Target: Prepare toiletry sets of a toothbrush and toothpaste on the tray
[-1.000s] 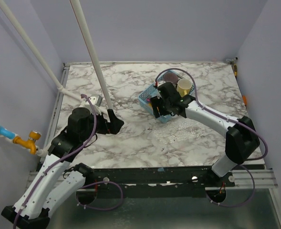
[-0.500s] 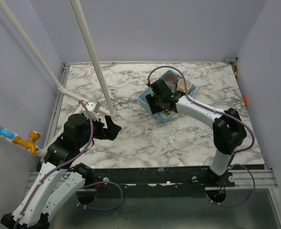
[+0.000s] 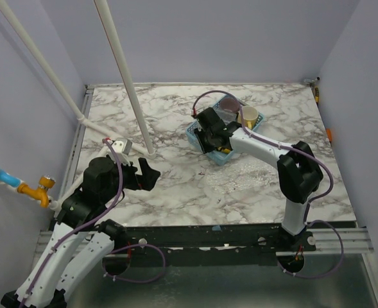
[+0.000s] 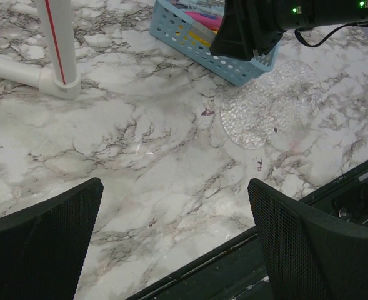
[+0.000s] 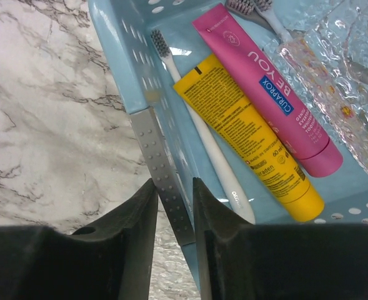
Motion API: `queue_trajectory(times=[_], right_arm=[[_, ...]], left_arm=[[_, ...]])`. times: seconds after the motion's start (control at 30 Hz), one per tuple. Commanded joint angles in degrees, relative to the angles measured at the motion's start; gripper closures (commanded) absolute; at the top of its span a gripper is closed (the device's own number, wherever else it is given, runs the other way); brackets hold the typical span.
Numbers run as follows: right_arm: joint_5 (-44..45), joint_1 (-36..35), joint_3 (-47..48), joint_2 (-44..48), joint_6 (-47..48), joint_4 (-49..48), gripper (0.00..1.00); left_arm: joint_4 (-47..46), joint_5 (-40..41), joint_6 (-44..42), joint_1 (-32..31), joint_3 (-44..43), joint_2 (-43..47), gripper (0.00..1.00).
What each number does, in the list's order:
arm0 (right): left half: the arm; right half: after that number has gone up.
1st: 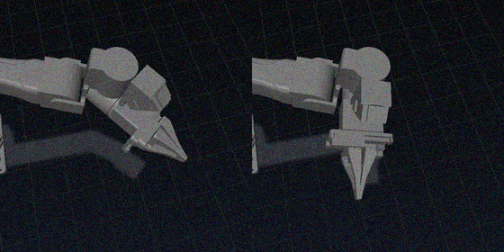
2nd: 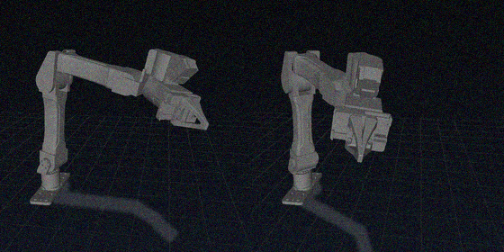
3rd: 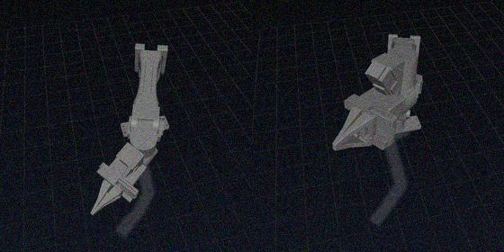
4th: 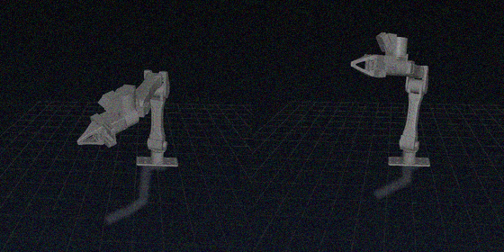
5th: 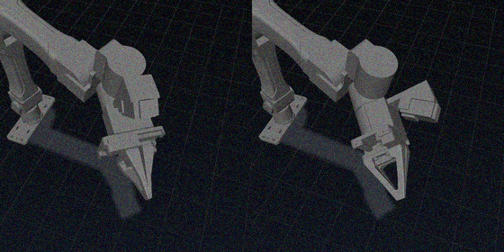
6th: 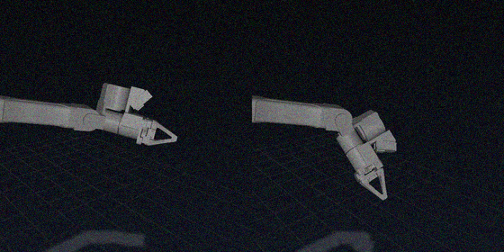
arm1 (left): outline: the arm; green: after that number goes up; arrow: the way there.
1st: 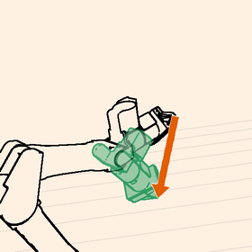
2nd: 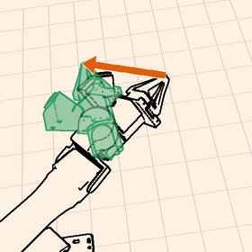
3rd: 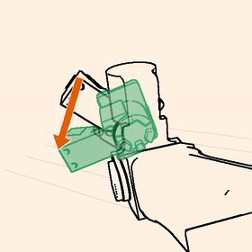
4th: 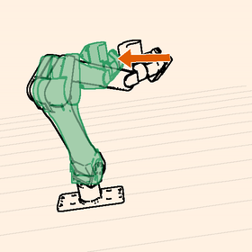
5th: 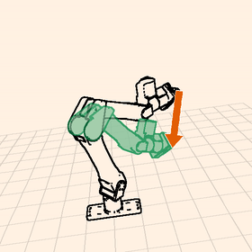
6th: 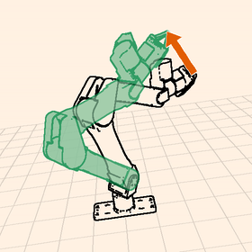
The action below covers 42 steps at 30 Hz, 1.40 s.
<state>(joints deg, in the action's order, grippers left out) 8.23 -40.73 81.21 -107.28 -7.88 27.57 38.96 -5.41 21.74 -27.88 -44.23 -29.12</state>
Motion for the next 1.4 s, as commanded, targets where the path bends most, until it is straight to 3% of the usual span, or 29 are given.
queue_trajectory(times=[0.0,0.33,1.0,1.3,1.37], right_arm=[[0.28,-0.80,1.84,-1.85,0.15,1.43,0.72],[1.44,-1.56,6.23,-5.26,-2.96,1.52,0.99],[7.10,-3.12,19.75,-15.37,-22.80,0.38,0.99],[10.91,-4.53,26.14,-20.75,-26.74,1.73,0.99],[11.28,-4.53,27.17,-20.91,-27.05,1.91,0.94]], left_arm=[[0.59,3.36,-0.85,-0.03,0.28,1.35,0.01],[0.59,4.94,-0.73,-0.01,0.46,2.94,0.01],[0.68,6.64,-0.64,0.31,0.46,3.53,0.01],[0.68,6.66,-0.64,0.46,0.46,3.32,0.01],[0.72,6.64,-0.64,0.47,0.46,3.19,0.01]])
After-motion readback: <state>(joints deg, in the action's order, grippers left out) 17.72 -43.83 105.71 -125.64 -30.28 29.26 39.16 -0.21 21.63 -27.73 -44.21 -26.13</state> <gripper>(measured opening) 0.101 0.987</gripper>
